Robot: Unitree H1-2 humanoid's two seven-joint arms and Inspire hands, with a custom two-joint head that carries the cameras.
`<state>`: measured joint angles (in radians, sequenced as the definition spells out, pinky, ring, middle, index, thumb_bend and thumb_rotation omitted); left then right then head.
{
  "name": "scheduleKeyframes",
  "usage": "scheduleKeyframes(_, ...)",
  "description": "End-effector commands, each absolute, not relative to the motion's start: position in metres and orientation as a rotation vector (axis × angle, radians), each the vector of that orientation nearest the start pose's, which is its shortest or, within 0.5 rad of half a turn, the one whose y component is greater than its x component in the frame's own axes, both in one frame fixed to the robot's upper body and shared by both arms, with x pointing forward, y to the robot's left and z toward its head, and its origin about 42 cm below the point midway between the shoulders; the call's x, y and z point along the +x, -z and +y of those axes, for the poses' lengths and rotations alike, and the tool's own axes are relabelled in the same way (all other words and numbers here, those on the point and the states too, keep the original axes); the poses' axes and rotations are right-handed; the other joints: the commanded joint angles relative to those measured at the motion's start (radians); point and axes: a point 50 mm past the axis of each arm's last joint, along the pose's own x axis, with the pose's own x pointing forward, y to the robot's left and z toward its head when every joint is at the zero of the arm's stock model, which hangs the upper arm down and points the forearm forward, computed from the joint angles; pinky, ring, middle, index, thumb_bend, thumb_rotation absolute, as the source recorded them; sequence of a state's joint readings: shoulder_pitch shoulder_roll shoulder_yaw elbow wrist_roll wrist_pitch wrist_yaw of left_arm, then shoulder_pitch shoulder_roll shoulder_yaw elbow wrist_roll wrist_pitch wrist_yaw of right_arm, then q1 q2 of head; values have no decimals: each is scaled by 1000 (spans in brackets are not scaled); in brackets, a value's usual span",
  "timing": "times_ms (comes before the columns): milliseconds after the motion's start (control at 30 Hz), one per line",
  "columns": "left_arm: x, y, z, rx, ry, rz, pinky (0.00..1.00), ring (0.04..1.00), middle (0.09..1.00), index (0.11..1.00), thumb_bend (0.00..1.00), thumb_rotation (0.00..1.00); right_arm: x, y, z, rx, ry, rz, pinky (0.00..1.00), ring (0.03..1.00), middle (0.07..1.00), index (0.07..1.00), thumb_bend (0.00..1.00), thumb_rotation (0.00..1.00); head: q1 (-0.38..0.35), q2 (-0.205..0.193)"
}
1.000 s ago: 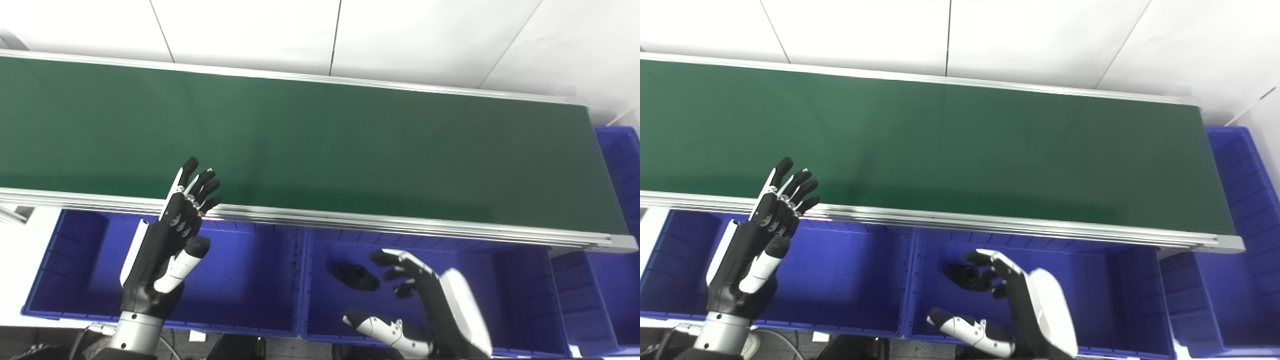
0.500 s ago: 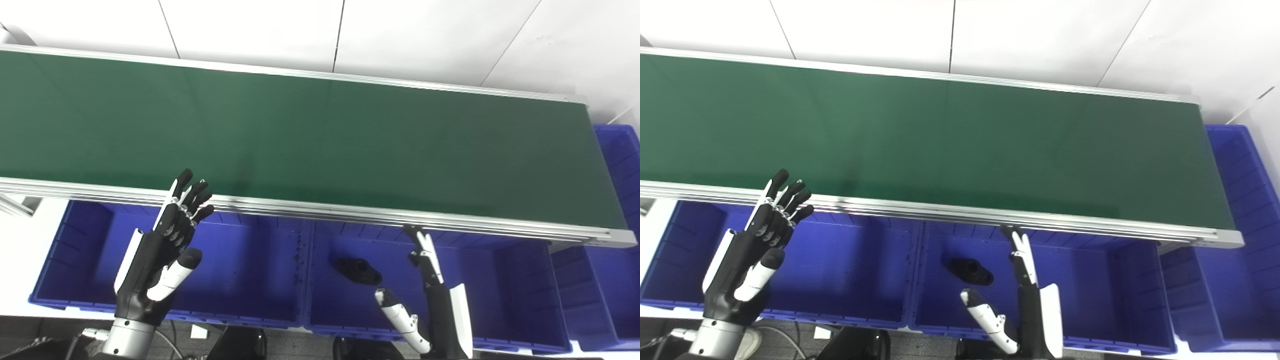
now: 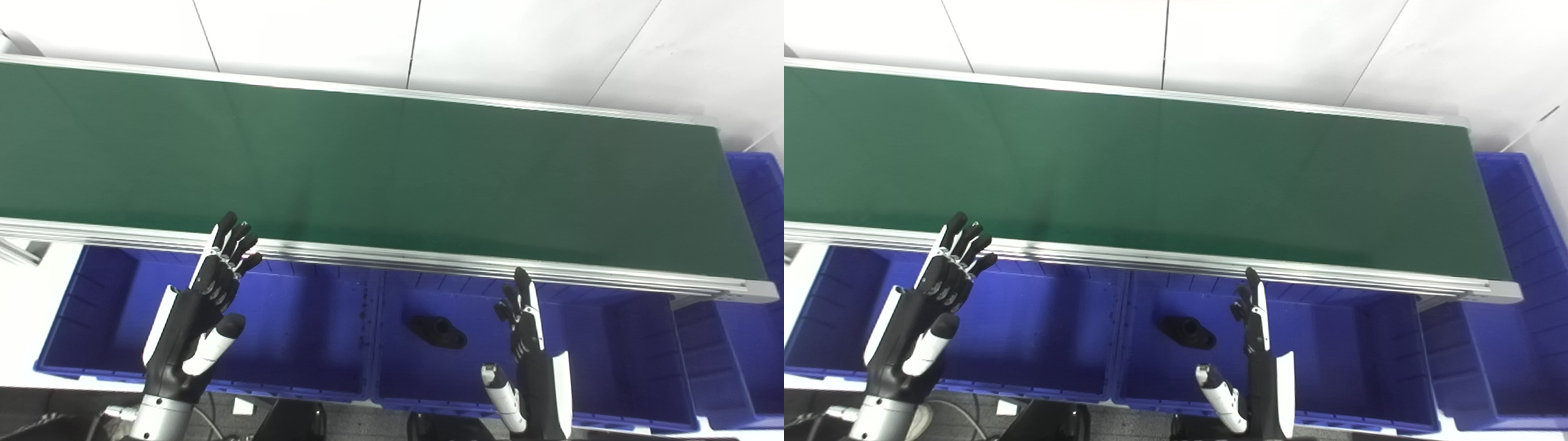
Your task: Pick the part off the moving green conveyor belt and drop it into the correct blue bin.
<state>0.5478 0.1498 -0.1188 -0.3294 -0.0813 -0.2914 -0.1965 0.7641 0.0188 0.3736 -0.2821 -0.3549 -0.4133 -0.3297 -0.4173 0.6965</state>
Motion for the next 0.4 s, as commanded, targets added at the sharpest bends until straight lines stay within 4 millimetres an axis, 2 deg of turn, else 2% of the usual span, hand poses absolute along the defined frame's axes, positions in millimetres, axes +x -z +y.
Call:
scheduleKeyframes(0, 100, -109, 229, 61, 213, -149, 856, 937, 966, 1000, 584, 772, 39, -103, -140, -73, 97, -99, 905, 954, 991, 1000, 902, 953, 0, 0)
scheduleKeyframes(133, 99, -107, 227, 101, 200, -176, 819, 920, 959, 1000, 618, 790, 42, -101, -140, -34, 91, -94, 913, 948, 988, 1000, 898, 963, 0, -7)
scheduleKeyframes(200, 99, -105, 228, 117, 198, -185, 818, 918, 963, 1000, 620, 794, 44, -100, -137, -11, 94, -87, 911, 939, 986, 1000, 903, 968, -27, -12)
scheduleKeyframes(300, 101, -103, 230, 130, 200, -195, 822, 920, 968, 1000, 590, 795, 46, -97, -135, 5, 97, -82, 894, 921, 970, 1000, 904, 983, -47, -20)
scheduleKeyframes(367, 101, -102, 233, 130, 204, -192, 842, 929, 975, 1000, 565, 790, 49, -94, -133, 25, 91, -75, 888, 915, 957, 1000, 898, 987, -72, -39)
